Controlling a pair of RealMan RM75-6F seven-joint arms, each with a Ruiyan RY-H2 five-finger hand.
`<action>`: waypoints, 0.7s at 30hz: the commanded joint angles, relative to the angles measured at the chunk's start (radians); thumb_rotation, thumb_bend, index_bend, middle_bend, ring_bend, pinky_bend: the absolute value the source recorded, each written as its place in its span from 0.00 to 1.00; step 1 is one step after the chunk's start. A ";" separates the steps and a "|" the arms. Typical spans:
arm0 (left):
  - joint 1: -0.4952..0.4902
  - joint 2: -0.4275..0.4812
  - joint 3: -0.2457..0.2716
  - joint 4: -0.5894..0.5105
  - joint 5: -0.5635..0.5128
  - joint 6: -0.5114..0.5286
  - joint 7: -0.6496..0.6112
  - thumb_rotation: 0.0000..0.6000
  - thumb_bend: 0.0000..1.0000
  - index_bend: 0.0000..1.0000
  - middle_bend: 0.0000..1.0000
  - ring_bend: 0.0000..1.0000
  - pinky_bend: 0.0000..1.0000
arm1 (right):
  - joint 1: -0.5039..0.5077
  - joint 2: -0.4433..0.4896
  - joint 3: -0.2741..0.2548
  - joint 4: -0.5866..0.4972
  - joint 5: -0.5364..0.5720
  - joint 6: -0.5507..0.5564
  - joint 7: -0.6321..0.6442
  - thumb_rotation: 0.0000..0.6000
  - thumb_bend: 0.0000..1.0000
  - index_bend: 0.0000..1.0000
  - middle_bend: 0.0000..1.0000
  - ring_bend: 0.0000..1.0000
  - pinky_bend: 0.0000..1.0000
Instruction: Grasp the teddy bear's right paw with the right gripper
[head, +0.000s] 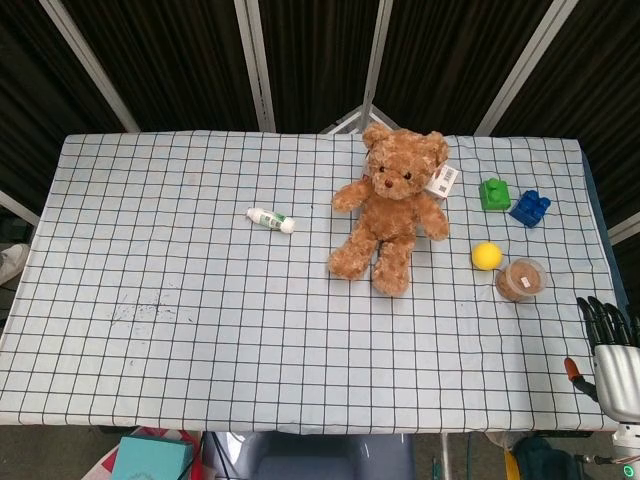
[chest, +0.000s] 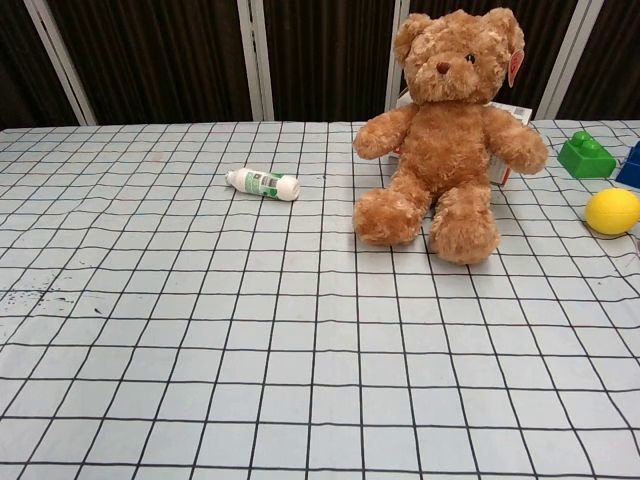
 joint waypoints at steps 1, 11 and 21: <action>0.001 0.000 0.002 -0.002 0.006 0.003 0.002 1.00 0.17 0.20 0.06 0.01 0.14 | -0.001 0.000 -0.001 -0.002 0.000 0.000 -0.002 1.00 0.31 0.00 0.10 0.10 0.00; 0.006 -0.001 0.008 -0.013 0.025 0.018 0.014 1.00 0.17 0.20 0.06 0.01 0.14 | -0.006 0.008 -0.001 -0.010 0.014 -0.003 0.011 1.00 0.31 0.00 0.09 0.09 0.00; -0.002 -0.001 0.004 -0.008 0.009 -0.002 0.011 1.00 0.17 0.20 0.06 0.01 0.14 | -0.002 0.002 -0.003 -0.006 0.012 -0.012 0.028 1.00 0.31 0.00 0.09 0.07 0.00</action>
